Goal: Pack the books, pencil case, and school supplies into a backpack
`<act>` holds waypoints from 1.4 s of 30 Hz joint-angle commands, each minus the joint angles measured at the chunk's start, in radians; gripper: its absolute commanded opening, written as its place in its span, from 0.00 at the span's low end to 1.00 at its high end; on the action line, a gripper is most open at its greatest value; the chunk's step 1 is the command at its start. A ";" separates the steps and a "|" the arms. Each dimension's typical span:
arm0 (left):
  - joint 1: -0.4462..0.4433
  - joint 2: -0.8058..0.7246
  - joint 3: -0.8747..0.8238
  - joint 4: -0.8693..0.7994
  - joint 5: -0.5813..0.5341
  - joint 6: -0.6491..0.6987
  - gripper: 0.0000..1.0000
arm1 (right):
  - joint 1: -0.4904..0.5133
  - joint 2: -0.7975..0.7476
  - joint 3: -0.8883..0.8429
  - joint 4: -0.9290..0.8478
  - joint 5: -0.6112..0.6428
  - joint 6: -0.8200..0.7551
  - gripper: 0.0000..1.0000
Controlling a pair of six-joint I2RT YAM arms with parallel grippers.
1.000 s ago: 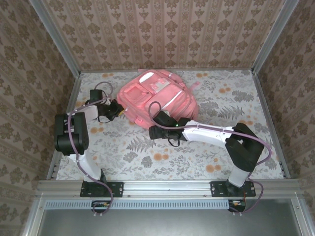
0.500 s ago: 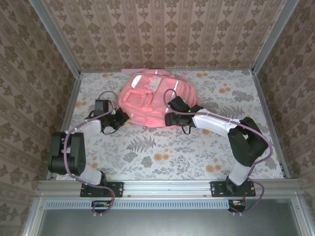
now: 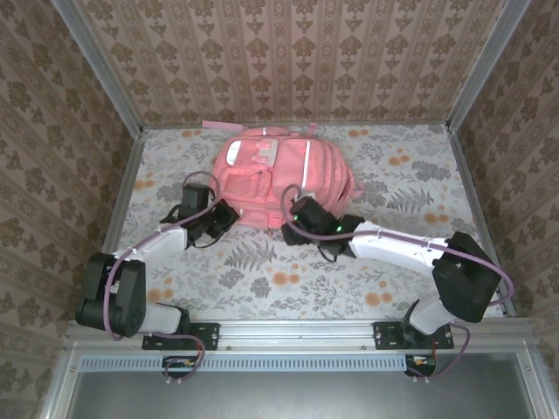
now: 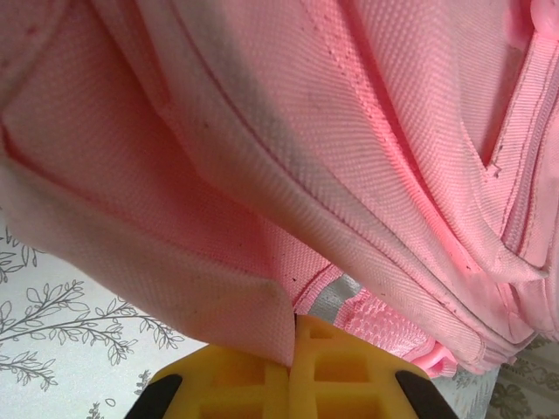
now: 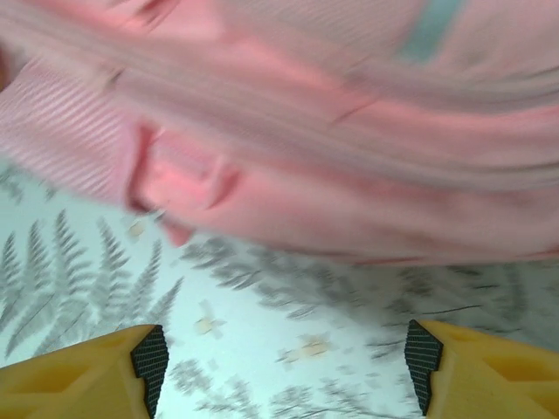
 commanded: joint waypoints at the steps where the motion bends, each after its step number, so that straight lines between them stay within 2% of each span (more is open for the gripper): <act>1: -0.022 0.007 0.075 0.012 0.011 -0.018 0.00 | 0.059 0.032 -0.071 0.174 0.144 0.035 0.68; 2: -0.025 0.009 0.081 0.007 0.008 -0.017 0.00 | 0.075 0.044 -0.085 0.215 0.165 0.034 0.62; 4: -0.029 0.011 0.095 0.001 0.003 -0.022 0.00 | 0.120 0.079 -0.100 0.303 0.217 0.023 0.42; 5: -0.029 0.014 0.099 0.002 0.004 -0.025 0.00 | 0.136 0.094 -0.098 0.323 0.235 0.017 0.40; 7: -0.029 0.020 0.114 -0.010 0.007 -0.021 0.00 | 0.163 0.139 -0.079 0.343 0.258 0.014 0.48; 9: -0.029 0.030 0.131 -0.028 0.010 -0.013 0.00 | 0.178 0.183 -0.064 0.359 0.259 0.016 0.51; 20: -0.033 0.040 0.151 -0.050 0.003 -0.047 0.00 | 0.190 0.357 -0.104 0.646 0.302 0.042 0.49; 29: -0.036 0.039 0.157 -0.070 0.008 -0.055 0.00 | 0.154 0.489 -0.028 0.679 0.363 0.061 0.47; 36: -0.036 0.042 0.154 -0.072 0.014 -0.067 0.00 | 0.121 0.538 0.041 0.675 0.349 0.012 0.46; 39: -0.034 0.036 0.152 -0.073 0.012 -0.067 0.00 | 0.109 0.544 0.061 0.671 0.343 -0.001 0.36; 42: -0.029 0.036 0.156 -0.076 0.009 -0.063 0.00 | 0.110 0.527 0.057 0.647 0.338 -0.005 0.13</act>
